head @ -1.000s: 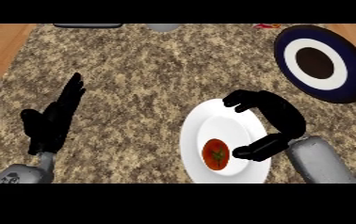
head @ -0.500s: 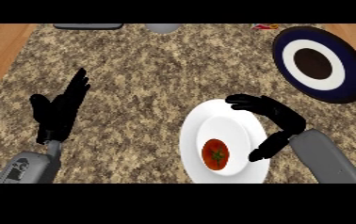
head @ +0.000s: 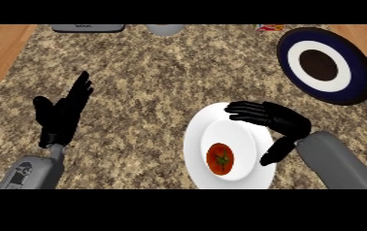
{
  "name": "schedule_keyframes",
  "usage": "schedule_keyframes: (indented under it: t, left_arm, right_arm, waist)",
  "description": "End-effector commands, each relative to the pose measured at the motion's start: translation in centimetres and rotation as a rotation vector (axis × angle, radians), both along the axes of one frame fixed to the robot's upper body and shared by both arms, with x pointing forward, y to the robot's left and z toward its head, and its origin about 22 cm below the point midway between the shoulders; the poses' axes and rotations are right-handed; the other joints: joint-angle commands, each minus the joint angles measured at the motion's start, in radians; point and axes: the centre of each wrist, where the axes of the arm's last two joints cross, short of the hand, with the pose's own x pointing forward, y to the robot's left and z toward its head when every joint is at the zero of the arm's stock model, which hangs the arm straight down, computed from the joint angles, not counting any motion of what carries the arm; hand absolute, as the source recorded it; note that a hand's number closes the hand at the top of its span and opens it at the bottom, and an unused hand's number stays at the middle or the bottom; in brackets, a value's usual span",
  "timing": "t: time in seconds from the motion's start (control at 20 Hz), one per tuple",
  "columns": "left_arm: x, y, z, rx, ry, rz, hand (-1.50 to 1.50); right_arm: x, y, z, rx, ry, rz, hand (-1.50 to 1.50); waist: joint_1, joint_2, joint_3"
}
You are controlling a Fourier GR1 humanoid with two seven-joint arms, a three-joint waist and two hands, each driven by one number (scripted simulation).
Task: Pick the tomato from the plate and place it in the plate
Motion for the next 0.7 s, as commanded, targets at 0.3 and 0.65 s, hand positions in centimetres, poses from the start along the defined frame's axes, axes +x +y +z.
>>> schedule_keyframes:
  t: [0.3, 0.65]
  left_arm:
    - [0.4, 0.8, 0.0, -0.008, -0.003, 0.031, 0.0]
    - [0.1, 0.4, 1.0, -0.001, -0.012, -0.004, 0.0]
  right_arm:
    - [-1.1, 2.5, -0.5, -0.206, -0.143, 0.023, -1.5]
    - [-2.1, 4.9, 0.4, -0.339, -0.184, 0.024, -1.5]
  waist:
    - [-0.003, -0.002, 0.0]
    - [-0.004, -0.003, 0.0]
